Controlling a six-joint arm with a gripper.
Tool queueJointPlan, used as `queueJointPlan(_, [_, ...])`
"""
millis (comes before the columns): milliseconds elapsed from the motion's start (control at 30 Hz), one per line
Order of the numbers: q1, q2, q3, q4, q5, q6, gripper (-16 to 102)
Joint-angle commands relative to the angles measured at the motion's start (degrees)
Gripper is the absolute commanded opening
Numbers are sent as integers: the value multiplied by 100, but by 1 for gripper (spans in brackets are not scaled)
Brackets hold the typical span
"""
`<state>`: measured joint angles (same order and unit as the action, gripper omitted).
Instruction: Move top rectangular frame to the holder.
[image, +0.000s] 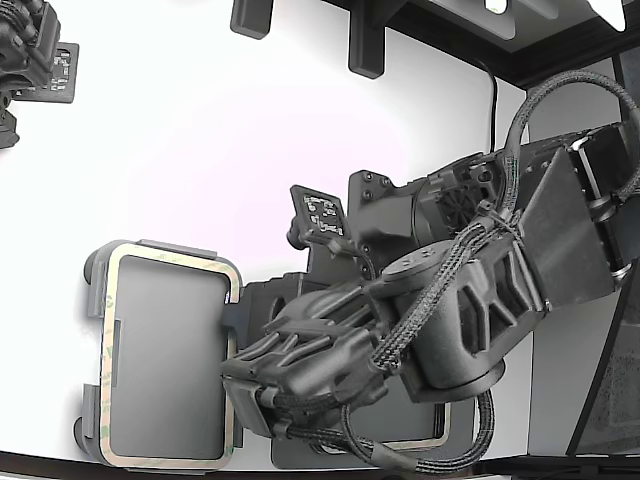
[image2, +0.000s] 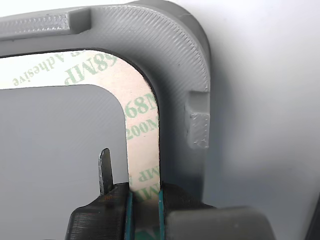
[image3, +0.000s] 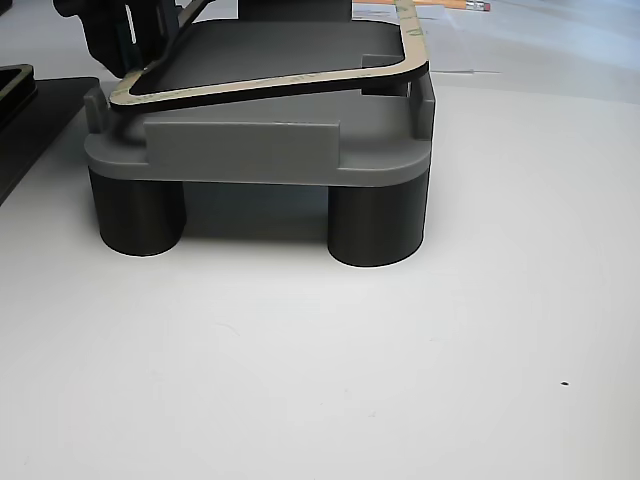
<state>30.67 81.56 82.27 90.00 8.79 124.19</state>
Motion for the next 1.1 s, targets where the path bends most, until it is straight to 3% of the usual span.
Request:
queueJointPlan(0, [-105, 132, -141, 9, -18, -9, -10])
queueJointPlan(1067, [-167, 62, 9, -97, -141, -53, -10])
